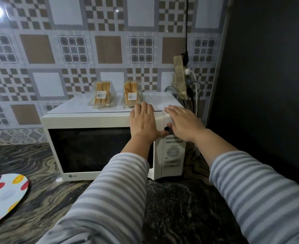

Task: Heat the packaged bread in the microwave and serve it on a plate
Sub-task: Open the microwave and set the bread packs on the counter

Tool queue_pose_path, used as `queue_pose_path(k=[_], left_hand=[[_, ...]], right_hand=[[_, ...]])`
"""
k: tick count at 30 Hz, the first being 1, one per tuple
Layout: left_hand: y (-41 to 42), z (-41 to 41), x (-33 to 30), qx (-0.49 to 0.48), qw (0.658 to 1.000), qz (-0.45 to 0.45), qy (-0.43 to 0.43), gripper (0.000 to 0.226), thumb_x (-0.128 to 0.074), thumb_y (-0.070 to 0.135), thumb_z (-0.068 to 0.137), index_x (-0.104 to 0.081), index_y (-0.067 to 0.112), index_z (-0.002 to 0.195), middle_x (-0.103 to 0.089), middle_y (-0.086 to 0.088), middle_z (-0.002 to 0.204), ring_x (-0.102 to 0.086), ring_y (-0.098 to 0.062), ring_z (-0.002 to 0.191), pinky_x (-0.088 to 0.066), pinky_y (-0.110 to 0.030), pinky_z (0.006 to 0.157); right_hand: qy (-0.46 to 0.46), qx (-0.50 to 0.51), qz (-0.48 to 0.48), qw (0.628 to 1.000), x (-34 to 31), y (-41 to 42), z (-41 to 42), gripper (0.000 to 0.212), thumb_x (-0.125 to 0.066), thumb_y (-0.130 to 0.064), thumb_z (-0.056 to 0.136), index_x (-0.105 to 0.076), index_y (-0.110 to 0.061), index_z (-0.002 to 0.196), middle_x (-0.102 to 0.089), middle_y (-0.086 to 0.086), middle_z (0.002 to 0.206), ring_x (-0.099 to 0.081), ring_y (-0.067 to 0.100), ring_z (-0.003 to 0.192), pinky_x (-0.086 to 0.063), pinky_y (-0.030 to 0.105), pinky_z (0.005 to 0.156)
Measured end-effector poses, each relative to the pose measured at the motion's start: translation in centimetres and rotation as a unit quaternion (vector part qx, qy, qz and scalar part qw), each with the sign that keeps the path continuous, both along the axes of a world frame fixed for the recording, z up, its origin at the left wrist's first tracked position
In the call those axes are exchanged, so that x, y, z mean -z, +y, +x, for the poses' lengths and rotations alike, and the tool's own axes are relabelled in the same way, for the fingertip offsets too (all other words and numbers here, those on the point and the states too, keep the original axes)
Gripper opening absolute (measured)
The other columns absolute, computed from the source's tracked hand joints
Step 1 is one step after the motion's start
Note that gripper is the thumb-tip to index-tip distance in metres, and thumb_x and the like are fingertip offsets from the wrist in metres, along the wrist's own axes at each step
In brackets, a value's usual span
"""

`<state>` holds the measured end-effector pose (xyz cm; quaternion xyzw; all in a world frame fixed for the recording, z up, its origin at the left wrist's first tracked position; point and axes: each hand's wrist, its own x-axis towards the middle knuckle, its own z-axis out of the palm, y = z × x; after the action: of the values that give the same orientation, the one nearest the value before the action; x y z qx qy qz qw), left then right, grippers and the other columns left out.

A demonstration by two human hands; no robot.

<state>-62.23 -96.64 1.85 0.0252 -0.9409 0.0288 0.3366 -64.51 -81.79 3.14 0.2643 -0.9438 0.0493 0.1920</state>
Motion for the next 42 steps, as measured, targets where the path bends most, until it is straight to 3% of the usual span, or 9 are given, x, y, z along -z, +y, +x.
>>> queue_pose_path(k=[4, 9, 12, 14, 16, 18, 21, 31, 42], left_hand=[[0.0, 0.6, 0.0, 0.011, 1.0, 0.02, -0.004, 0.096, -0.065, 0.075, 0.06, -0.039, 0.012, 0.128, -0.04, -0.005, 0.126, -0.036, -0.026, 0.117, -0.032, -0.036, 0.1], [-1.2, 4.8, 1.1, 0.096, 0.992, 0.041, 0.072, 0.078, -0.062, 0.07, 0.061, -0.045, 0.016, 0.115, -0.044, -0.001, 0.114, -0.04, -0.023, 0.106, -0.033, -0.032, 0.09], [-1.8, 6.8, 1.4, 0.093, 0.994, 0.025, 0.057, 0.087, -0.054, 0.077, 0.063, -0.042, 0.017, 0.126, -0.042, -0.002, 0.123, -0.039, -0.024, 0.116, -0.029, -0.034, 0.102], [-1.9, 8.2, 2.1, 0.053, 0.997, 0.047, 0.026, 0.104, -0.046, 0.083, 0.065, -0.03, 0.013, 0.14, -0.034, -0.006, 0.141, -0.026, -0.027, 0.136, -0.008, -0.043, 0.117], [-1.7, 9.4, 2.7, 0.02, 0.996, 0.083, -0.012, 0.118, -0.041, 0.085, 0.066, -0.007, 0.01, 0.151, -0.011, -0.007, 0.158, 0.002, -0.025, 0.148, 0.01, -0.051, 0.116], [-1.6, 10.5, 3.0, 0.009, 0.993, 0.109, -0.036, 0.124, -0.039, 0.085, 0.067, 0.011, 0.01, 0.151, 0.011, -0.005, 0.161, 0.021, -0.021, 0.146, 0.016, -0.055, 0.112], [-2.0, 12.8, 3.0, 0.014, 0.99, 0.131, -0.049, 0.124, -0.039, 0.084, 0.068, 0.02, 0.011, 0.149, 0.022, -0.003, 0.159, 0.028, -0.018, 0.143, 0.016, -0.059, 0.111], [-8.9, 23.7, 2.5, 0.091, 0.985, 0.105, -0.104, 0.118, -0.042, 0.083, 0.069, 0.012, 0.017, 0.152, 0.018, 0.007, 0.16, 0.02, -0.012, 0.146, 0.005, -0.061, 0.115], [-19.7, 34.2, 0.8, 0.132, 0.979, 0.088, -0.131, 0.102, -0.051, 0.073, 0.077, -0.006, 0.025, 0.154, -0.003, 0.011, 0.161, 0.002, -0.008, 0.148, 0.004, -0.054, 0.118]], right_hand=[[-0.014, 0.011, 0.009, 1.0, 0.0, -0.2, 0.2, 0.06, -0.041, -0.032, 0.1, -0.016, -0.018, 0.153, -0.013, 0.001, 0.161, -0.011, 0.017, 0.147, -0.008, 0.032, 0.118], [-0.024, 0.012, 0.019, 0.999, -0.4, -0.4, 0.6, 0.06, -0.041, -0.025, 0.1, -0.014, -0.017, 0.153, -0.011, 0.003, 0.161, -0.01, 0.018, 0.148, -0.007, 0.031, 0.118], [-0.055, 0.03, -0.013, 0.998, -0.8, -0.9, 1.3, 0.056, -0.036, -0.021, 0.101, -0.016, -0.016, 0.152, -0.012, 0.004, 0.161, -0.01, 0.018, 0.148, -0.007, 0.033, 0.12], [-0.067, 0.03, -0.093, 0.993, -0.8, -1.5, 2.5, 0.049, -0.029, -0.027, 0.103, -0.025, -0.017, 0.151, -0.019, 0.003, 0.16, -0.014, 0.017, 0.147, -0.009, 0.037, 0.12], [-0.065, 0.005, -0.174, 0.983, -0.7, -2.3, 4.4, 0.047, -0.029, -0.034, 0.103, -0.035, -0.018, 0.147, -0.028, 0.002, 0.156, -0.018, 0.016, 0.146, -0.012, 0.041, 0.12], [-0.057, -0.022, -0.196, 0.979, -0.5, -3.0, 6.8, 0.047, -0.031, -0.039, 0.102, -0.039, -0.02, 0.145, -0.032, 0.001, 0.155, -0.02, 0.015, 0.146, -0.014, 0.042, 0.119], [-0.043, -0.034, -0.165, 0.985, 0.2, -4.0, 10.7, 0.046, -0.028, -0.043, 0.102, -0.042, -0.026, 0.143, -0.03, 0.0, 0.156, -0.017, 0.014, 0.147, -0.012, 0.042, 0.12], [-0.026, -0.032, -0.177, 0.983, 1.4, -8.6, 23.1, 0.046, -0.032, -0.054, 0.097, -0.044, -0.039, 0.139, -0.028, -0.001, 0.157, -0.009, 0.013, 0.148, -0.004, 0.043, 0.119], [-0.018, -0.087, -0.171, 0.981, 1.4, -17.4, 32.8, 0.054, -0.031, -0.057, 0.096, -0.048, -0.03, 0.139, -0.038, -0.002, 0.152, -0.012, 0.013, 0.147, -0.004, 0.045, 0.119]])
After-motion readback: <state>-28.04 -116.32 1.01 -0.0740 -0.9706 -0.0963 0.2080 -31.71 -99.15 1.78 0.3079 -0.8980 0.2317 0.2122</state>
